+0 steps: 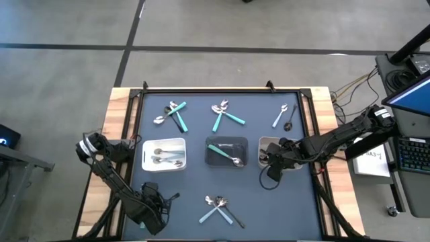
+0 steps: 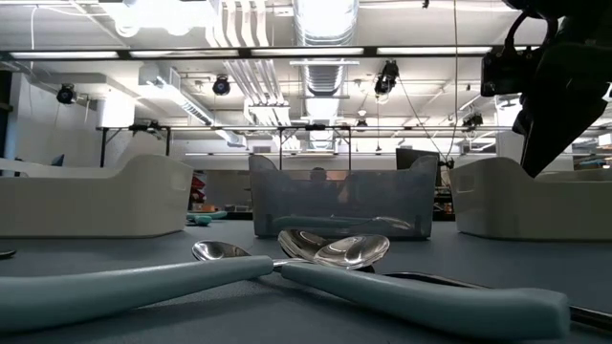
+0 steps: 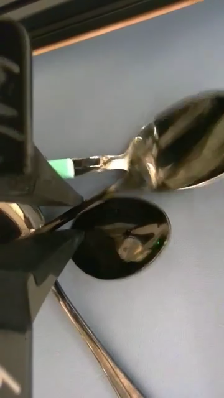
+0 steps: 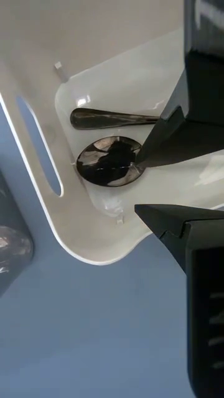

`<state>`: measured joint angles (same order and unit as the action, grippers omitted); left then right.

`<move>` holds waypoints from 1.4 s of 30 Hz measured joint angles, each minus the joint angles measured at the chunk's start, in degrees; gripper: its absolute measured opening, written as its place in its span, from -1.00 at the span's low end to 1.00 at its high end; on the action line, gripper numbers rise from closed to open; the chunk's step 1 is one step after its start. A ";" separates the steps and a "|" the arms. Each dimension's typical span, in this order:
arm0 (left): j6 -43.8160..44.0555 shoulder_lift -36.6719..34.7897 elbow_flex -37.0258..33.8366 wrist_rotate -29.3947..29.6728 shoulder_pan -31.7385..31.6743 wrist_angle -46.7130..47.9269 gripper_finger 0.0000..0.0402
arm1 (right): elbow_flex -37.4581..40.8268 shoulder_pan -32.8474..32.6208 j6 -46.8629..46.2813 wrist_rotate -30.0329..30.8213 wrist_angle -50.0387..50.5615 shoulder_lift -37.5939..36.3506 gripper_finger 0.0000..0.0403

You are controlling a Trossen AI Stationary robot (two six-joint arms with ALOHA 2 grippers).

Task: Sort silverware by color (type)
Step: Put the black spoon into the gray bin

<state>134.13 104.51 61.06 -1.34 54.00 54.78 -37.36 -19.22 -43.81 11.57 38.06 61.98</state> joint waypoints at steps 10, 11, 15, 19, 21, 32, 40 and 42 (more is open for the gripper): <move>-0.22 -0.43 0.80 -0.47 -0.06 0.33 -0.99 | 0.00 0.00 0.20 0.00 -0.06 0.00 -0.51; -0.51 -0.65 1.39 0.32 -0.05 0.04 -0.99 | 0.00 0.00 0.20 -0.02 -0.04 -0.01 -0.51; -2.06 -1.44 6.18 5.05 -0.04 1.83 -0.99 | 0.00 0.00 0.31 0.00 -0.04 0.00 -0.51; -3.32 -1.44 12.15 11.27 -0.04 7.37 -0.99 | 0.00 0.00 0.18 0.00 -0.41 0.00 -0.51; -3.32 -1.44 14.82 15.80 -0.06 10.87 -1.00 | 0.00 0.00 -0.39 -0.02 -2.07 0.00 -0.51; -4.24 -1.55 19.91 46.54 -5.43 14.58 -1.00 | 0.04 0.02 -3.29 0.46 -35.27 0.06 -0.51; -11.80 -1.58 20.85 54.67 -12.99 9.65 -1.00 | 0.02 0.02 -10.95 4.63 -52.67 5.10 -0.51; -16.65 -1.60 21.61 54.80 -14.73 6.91 -1.00 | -0.58 0.15 -12.21 5.01 -53.59 7.09 -0.51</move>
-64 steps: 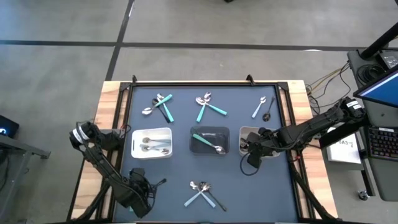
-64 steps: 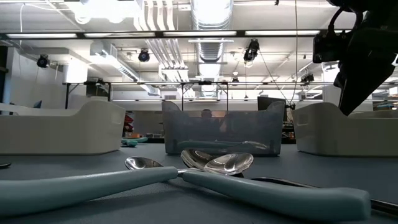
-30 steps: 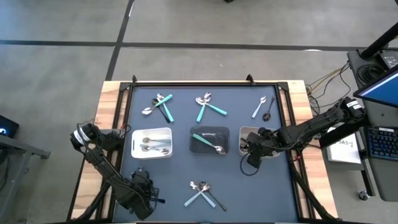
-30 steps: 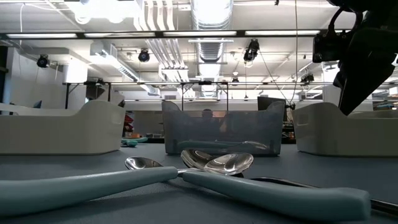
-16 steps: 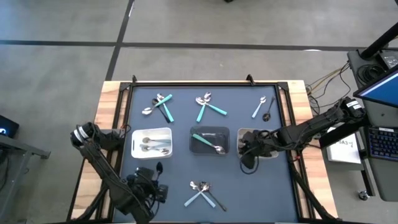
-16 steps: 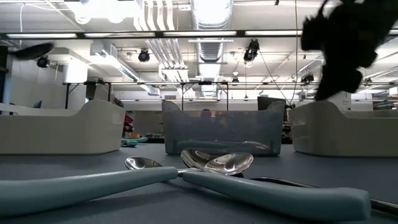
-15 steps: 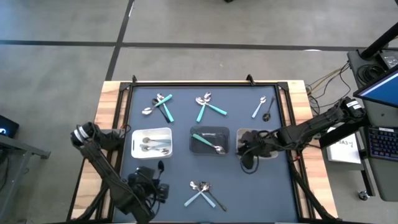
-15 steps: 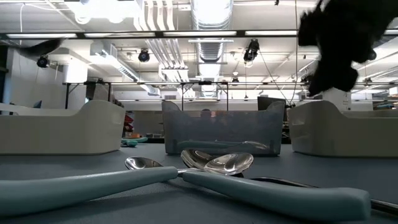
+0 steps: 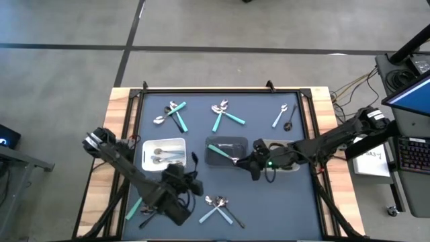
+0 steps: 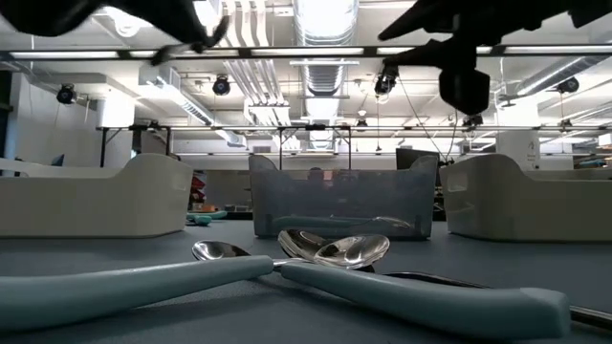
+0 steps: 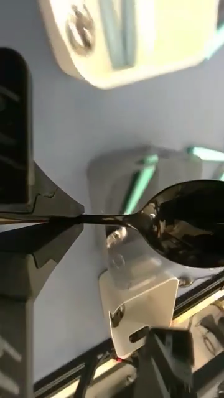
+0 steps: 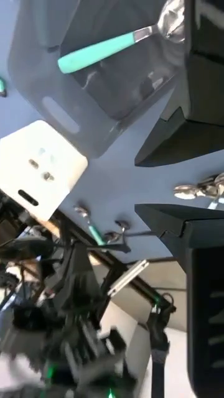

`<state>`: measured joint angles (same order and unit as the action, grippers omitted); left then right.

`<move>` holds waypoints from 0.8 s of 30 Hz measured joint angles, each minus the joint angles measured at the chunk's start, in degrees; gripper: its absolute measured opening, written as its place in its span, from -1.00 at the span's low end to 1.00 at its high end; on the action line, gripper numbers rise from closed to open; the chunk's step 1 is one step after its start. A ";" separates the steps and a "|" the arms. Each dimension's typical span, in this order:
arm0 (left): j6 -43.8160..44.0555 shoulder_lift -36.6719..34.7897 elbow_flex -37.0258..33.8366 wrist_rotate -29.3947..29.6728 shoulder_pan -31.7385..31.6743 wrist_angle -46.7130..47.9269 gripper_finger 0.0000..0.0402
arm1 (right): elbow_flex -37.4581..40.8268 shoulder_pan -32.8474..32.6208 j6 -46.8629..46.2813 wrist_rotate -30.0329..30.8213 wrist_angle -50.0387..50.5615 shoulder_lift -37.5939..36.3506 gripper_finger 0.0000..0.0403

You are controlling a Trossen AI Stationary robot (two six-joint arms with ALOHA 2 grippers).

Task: Sort silverware by color (type)
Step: Put the black spoon into the gray bin

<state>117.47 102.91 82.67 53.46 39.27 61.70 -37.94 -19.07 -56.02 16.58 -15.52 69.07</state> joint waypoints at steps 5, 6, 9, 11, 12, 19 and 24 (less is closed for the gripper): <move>-13.32 0.00 0.86 0.16 -3.16 -7.84 -1.00 | -4.05 0.00 -0.37 -0.01 0.08 5.02 -0.51; -15.25 0.00 0.84 0.11 -3.60 -9.30 -1.00 | -5.07 0.00 0.04 0.00 0.06 5.90 -0.51; -18.31 0.00 0.42 -0.11 -4.60 -11.81 -1.00 | -7.90 0.00 2.44 0.05 0.01 7.88 -0.51; -19.39 0.00 0.33 -0.52 -4.91 -12.81 -1.00 | -9.61 0.27 3.63 0.15 0.12 8.96 -0.51; -20.14 0.00 0.33 -0.55 -5.00 -13.52 -1.00 | -10.38 0.52 4.27 0.15 0.15 9.42 -0.51; -25.39 0.00 0.18 -3.03 -5.72 -19.15 -1.00 | -15.07 2.96 6.92 -0.09 0.58 12.48 -0.42; -25.49 0.00 0.16 -3.03 -6.21 -19.06 -1.00 | -18.55 3.26 9.05 -0.47 4.12 13.64 -0.25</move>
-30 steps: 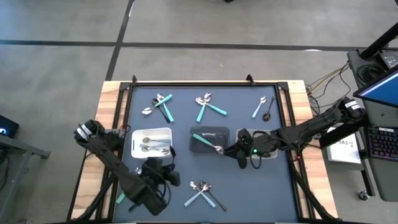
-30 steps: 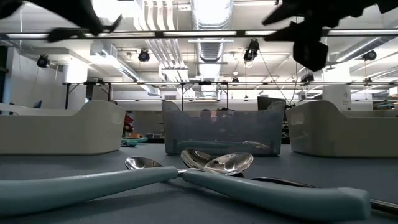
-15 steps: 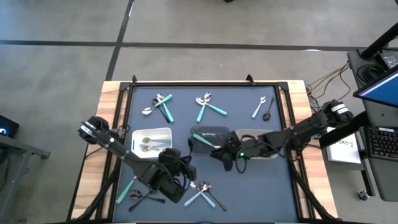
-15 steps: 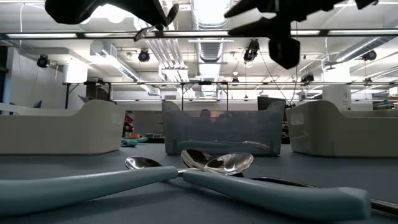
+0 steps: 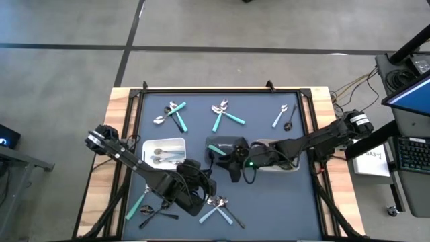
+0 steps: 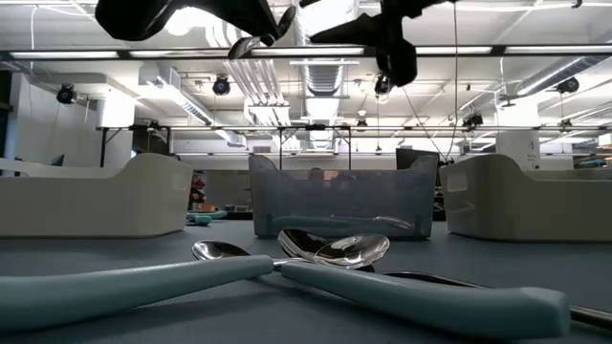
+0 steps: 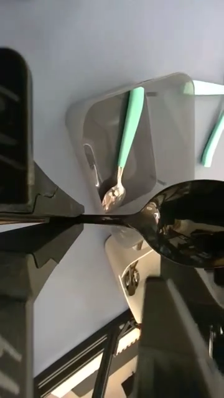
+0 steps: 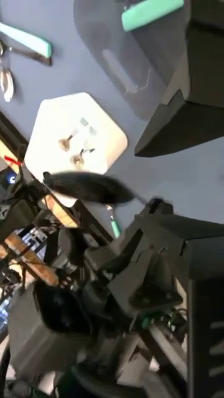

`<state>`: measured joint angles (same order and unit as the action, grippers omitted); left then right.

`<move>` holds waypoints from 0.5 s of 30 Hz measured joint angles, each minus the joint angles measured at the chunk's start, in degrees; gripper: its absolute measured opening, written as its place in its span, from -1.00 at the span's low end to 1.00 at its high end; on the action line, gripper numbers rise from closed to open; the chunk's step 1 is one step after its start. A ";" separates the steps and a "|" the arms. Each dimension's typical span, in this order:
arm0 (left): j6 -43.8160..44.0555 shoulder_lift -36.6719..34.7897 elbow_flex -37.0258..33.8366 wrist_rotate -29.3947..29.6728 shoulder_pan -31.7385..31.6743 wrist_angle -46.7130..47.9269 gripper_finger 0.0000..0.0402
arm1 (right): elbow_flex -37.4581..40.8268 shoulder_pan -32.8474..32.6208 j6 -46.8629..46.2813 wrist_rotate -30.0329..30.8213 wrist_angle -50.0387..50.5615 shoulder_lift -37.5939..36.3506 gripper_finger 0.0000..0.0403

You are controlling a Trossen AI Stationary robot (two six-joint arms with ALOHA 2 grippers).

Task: Sort silverware by color (type)
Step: Put the black spoon into the gray bin

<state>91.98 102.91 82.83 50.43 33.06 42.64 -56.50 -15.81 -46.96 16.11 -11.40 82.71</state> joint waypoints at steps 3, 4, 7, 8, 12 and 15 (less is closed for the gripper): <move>0.00 0.00 -0.02 -0.02 -0.28 0.02 -1.00 | -1.77 0.00 0.62 -0.01 2.57 0.05 -0.19; 0.00 0.00 -0.02 -0.02 -0.44 0.01 -1.00 | -2.27 0.00 0.70 -0.01 2.95 0.05 -0.17; -0.03 0.00 -0.02 -0.02 -1.12 -0.03 -1.00 | -3.59 0.05 1.16 0.60 4.53 0.05 -0.16; -0.37 0.00 -0.02 -0.02 -1.34 -0.19 -1.00 | -3.96 0.21 1.11 0.64 5.11 0.05 -0.16; -4.25 0.05 -0.02 -0.03 -1.81 -3.34 -1.00 | -4.27 0.75 -0.24 1.59 6.87 0.03 -0.16; -6.15 0.07 -0.02 -0.33 -2.04 -4.53 -1.00 | -4.15 0.94 -0.75 2.13 6.83 0.03 -0.17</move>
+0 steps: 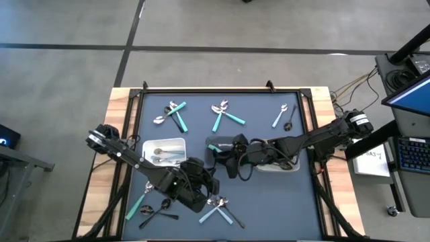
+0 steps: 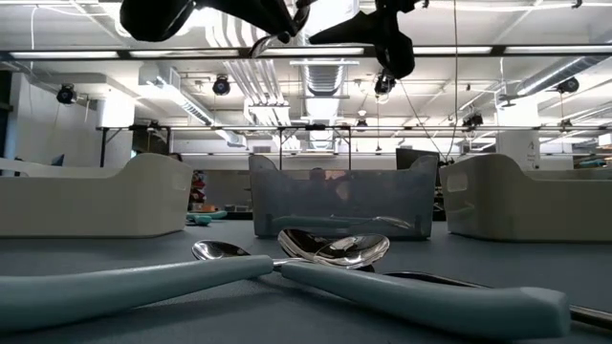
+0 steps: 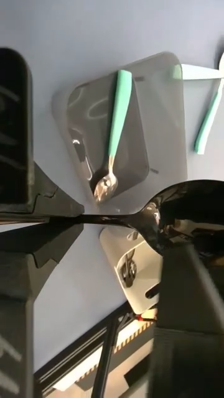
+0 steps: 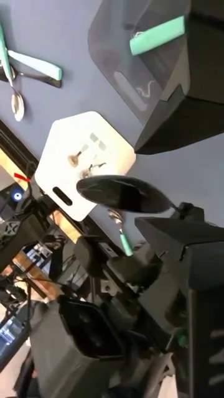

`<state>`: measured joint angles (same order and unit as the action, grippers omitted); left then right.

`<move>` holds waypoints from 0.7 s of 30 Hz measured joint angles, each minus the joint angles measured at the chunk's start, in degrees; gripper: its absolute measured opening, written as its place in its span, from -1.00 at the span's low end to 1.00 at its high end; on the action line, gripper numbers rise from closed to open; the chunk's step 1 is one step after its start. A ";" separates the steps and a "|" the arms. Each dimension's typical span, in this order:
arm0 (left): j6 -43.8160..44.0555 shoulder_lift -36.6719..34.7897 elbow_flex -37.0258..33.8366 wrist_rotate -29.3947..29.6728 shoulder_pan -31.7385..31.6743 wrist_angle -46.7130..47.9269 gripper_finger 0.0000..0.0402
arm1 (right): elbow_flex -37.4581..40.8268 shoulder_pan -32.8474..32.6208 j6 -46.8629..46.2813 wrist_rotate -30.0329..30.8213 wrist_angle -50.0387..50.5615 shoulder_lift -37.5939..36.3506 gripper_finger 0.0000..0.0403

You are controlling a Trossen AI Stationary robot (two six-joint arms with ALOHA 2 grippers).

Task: Sort silverware by color (type)
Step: Put the black spoon into the gray bin

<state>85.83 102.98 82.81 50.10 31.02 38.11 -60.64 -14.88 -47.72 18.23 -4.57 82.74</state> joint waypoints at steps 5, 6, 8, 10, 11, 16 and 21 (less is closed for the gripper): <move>-1.54 0.04 0.00 -0.10 -0.45 -0.21 -1.00 | 0.00 0.04 -0.29 0.01 -0.04 0.00 -0.21; -1.71 0.04 0.00 -0.10 -0.53 -0.29 -1.00 | 0.02 0.17 -0.29 -0.01 -0.08 0.00 -0.22; -2.60 0.04 0.00 -0.11 -0.78 -1.01 -1.00 | 0.02 0.32 -0.29 0.03 -0.14 0.00 -0.25; -3.94 0.04 0.00 -0.13 -0.99 -1.99 -1.00 | 0.04 0.50 -0.29 0.03 -0.16 0.00 -0.28; -4.57 0.04 0.00 -0.17 -1.10 -2.62 -1.00 | 0.04 0.59 -0.29 0.03 -0.16 0.00 -0.29; -6.18 0.04 0.00 -0.22 -1.79 -3.22 -1.00 | 0.04 0.66 -0.29 -0.04 0.02 0.00 -0.37; -7.02 0.04 0.00 -0.25 -2.07 -3.92 -1.00 | 0.07 0.66 -0.19 -0.06 0.13 0.00 -0.46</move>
<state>78.82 103.02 82.81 49.85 28.95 34.19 -60.58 -14.22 -47.91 18.17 -4.45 82.74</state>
